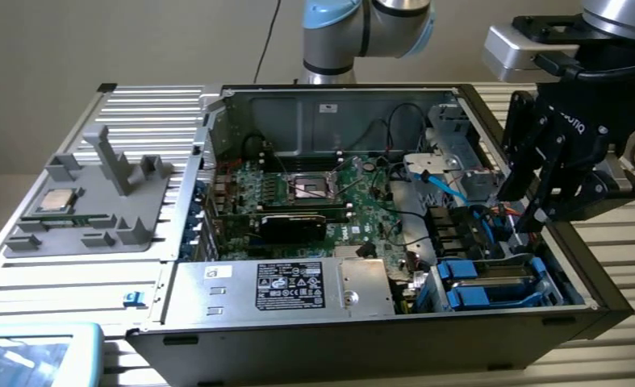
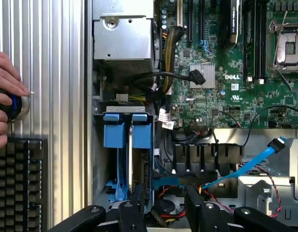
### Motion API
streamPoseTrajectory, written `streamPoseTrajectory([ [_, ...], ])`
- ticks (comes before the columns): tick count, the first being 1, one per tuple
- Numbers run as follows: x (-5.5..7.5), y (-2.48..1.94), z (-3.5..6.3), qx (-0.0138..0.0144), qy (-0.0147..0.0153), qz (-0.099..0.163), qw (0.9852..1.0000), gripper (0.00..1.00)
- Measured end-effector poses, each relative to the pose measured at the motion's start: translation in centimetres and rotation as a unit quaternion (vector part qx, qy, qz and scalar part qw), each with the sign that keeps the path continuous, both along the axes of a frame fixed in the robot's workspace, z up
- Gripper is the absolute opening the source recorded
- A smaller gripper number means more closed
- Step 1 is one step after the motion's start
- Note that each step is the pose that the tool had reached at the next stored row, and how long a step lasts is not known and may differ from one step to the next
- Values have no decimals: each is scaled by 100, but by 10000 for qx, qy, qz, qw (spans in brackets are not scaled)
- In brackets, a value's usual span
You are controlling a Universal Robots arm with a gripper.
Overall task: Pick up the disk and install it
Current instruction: 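Insert the first disk wire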
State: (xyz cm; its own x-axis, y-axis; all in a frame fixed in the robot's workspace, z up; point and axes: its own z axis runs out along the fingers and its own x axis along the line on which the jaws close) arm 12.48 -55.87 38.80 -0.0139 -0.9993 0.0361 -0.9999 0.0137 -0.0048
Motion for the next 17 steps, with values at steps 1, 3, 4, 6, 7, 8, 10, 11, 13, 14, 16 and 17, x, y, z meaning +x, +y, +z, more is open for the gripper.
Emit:
streamPoseTrajectory([
  [1,32,4,0,-1,0,0,10000,46],
  [3,96,12,1,-1,0,-1,10000,46],
  [4,128,15,0,0,0,0,10000,46],
  [6,184,29,-1,1,0,0,10000,46],
  [7,202,37,-3,1,0,-1,10000,46],
  [8,212,45,-7,1,0,-2,10000,46],
  [10,221,50,-24,33,0,-21,10000,46],
  [11,222,50,-33,60,0,-44,10000,46],
  [13,223,50,-53,105,0,-126,9999,46],
  [14,223,51,-61,120,-1,-194,9997,46],
  [16,223,50,-80,137,-3,-344,9993,46],
  [17,223,51,-91,137,-4,-429,9990,46],
])
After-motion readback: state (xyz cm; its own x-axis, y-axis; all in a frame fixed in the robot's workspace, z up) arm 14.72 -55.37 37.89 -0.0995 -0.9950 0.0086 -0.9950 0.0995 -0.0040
